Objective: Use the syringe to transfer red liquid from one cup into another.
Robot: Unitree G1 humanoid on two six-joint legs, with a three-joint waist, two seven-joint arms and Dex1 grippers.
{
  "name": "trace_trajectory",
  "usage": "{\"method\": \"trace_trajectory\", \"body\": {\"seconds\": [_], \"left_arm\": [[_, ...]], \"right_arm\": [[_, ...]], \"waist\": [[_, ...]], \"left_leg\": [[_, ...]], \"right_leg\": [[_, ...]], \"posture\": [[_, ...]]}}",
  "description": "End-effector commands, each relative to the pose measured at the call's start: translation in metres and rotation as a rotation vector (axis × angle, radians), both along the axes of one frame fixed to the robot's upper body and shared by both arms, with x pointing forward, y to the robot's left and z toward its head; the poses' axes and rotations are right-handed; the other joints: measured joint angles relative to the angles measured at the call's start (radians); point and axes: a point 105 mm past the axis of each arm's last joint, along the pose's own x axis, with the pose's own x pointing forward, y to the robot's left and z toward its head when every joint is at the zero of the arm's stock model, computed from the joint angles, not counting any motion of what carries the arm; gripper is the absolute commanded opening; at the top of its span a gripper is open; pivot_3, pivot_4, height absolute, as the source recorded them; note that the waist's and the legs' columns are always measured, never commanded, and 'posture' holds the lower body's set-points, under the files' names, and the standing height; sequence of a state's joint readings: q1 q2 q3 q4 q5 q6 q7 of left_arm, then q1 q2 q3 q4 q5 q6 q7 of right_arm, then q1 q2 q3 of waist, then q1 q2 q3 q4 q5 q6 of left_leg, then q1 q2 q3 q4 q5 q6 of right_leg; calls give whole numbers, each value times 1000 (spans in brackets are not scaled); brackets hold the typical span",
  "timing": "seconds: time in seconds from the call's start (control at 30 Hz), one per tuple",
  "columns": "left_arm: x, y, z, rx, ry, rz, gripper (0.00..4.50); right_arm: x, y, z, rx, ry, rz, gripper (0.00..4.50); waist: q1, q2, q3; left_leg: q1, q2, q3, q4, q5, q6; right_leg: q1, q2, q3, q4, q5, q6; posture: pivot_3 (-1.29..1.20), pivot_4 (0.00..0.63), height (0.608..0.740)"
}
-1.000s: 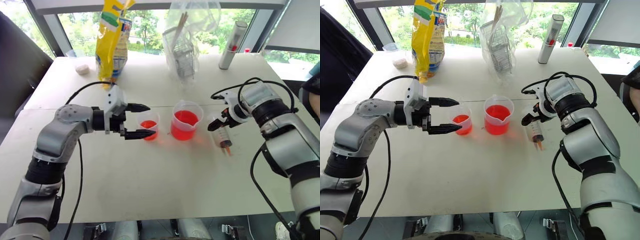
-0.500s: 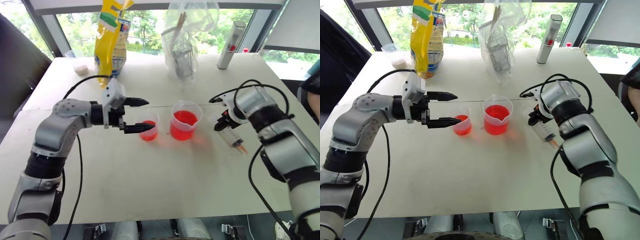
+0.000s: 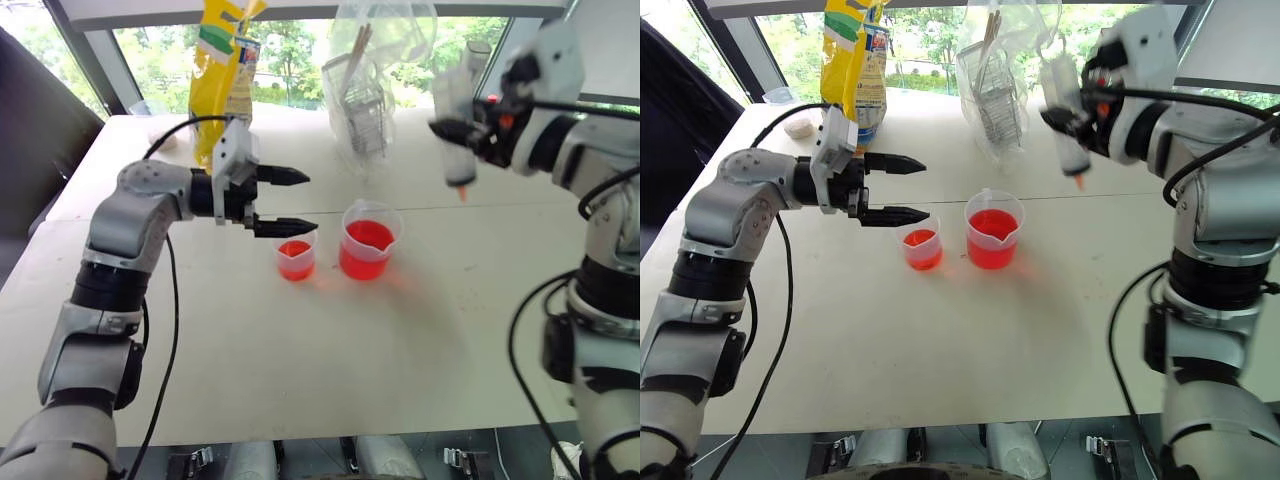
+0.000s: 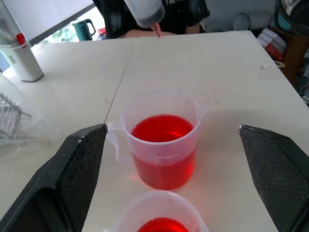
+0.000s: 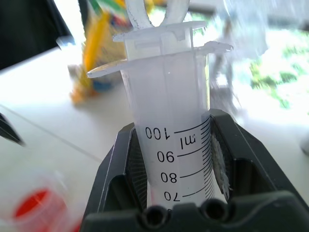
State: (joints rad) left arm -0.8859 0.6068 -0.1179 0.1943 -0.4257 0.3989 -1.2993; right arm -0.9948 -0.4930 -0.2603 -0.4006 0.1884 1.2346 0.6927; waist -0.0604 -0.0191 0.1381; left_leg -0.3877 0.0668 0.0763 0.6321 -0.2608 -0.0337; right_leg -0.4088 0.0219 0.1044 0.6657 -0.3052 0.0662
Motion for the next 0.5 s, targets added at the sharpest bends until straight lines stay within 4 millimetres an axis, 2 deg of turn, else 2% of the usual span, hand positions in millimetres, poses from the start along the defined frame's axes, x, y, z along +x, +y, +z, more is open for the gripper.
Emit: {"method": "trace_trajectory", "body": {"seconds": [0.03,0.13,0.23,0.5], "left_arm": [[4,-1,9,21,-46,-23,4500],[8,-3,12,28,-55,-37,4500],[12,-7,21,20,-64,-52,4500],[16,-23,40,-11,-99,-110,4500]], "right_arm": [[-16,9,24,143,-149,56,1408],[-20,22,11,219,-151,115,1408],[-27,34,-12,264,-152,169,1408],[-20,35,-75,261,-117,139,1408]], "waist": [[1,0,0],[5,0,0],[15,-1,-1],[14,-1,-1]], "left_leg": [[0,0,0,0,0,0],[-3,0,0,0,0,0],[-3,-1,0,0,0,0],[-2,-1,0,0,0,0]], "right_leg": [[0,0,0,0,0,0],[-1,-1,0,-1,0,0],[-1,-1,0,-2,0,0],[0,-1,0,-2,0,0]], "posture": [[0,150,739],[0,150,739],[0,150,739],[0,150,739]]}}
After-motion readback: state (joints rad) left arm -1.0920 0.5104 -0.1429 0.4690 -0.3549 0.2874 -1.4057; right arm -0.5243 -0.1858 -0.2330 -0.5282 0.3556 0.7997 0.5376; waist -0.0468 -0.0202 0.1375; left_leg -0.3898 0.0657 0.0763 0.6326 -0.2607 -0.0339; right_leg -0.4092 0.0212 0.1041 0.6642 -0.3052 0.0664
